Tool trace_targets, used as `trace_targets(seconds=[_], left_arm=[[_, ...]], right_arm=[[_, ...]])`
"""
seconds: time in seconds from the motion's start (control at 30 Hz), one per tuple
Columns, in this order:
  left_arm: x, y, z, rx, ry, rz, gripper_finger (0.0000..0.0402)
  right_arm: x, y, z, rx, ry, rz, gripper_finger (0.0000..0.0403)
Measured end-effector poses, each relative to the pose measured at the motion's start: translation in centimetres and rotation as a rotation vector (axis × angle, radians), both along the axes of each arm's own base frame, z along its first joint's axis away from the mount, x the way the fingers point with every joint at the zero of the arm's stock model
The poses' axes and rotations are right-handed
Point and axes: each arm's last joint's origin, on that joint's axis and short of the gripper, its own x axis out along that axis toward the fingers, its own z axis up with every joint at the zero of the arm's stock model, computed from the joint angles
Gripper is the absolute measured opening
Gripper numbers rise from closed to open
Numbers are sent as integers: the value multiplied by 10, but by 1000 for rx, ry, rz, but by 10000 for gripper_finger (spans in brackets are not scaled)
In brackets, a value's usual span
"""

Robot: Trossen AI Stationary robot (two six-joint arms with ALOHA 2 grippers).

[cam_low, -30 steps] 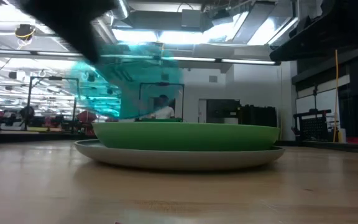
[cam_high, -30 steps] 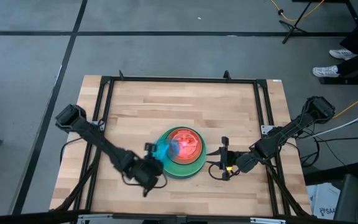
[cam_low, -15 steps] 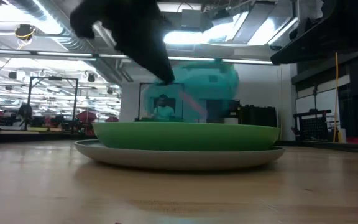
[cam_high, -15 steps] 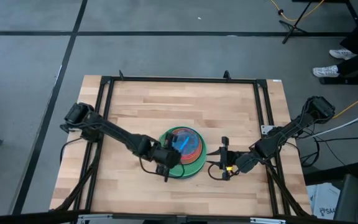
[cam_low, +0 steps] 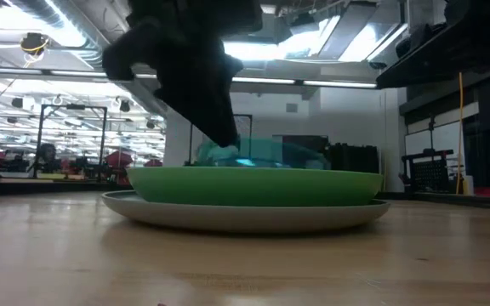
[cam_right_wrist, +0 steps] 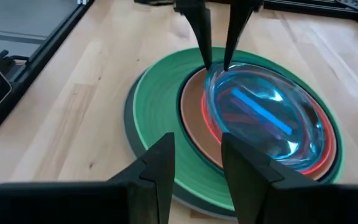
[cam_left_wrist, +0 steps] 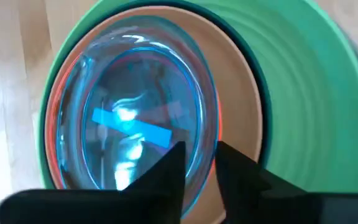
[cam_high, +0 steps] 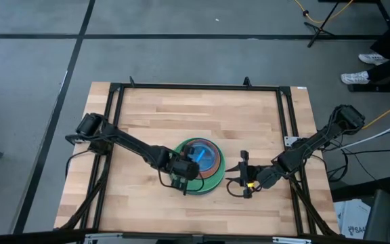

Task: Stack plastic plates
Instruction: Stack the blue plate on top of the pink plate, then return to Home Position

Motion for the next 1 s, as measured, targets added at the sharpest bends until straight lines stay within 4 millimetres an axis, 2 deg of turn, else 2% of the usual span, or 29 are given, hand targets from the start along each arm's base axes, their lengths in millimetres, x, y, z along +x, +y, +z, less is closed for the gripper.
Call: trace_targets(seconds=[0.1,0.23,0.43,0.6,0.77,0.87,1.0], left_arm=[[-7,-3,10,-14,3,-19,100],[-15,-5,28,-22,-24,-53,109],[-26,14,46,-120,-61,-111,110],[-50,47,41,-147,-203,-78,110],[-88,81,31,-182,-440,-17,110],[-116,98,22,-182,-585,46,110],[-151,115,9,-196,-763,135,110]], right_arm=[[0,0,0,-5,-1,-3,124],[1,-3,1,-38,-3,4,124],[7,-26,13,-56,-14,-2,124],[2,-53,25,-84,8,-46,124],[-3,-79,38,-66,-5,-61,122],[-10,-94,37,-51,-41,-60,105],[-24,-114,29,-16,-135,-102,64]])
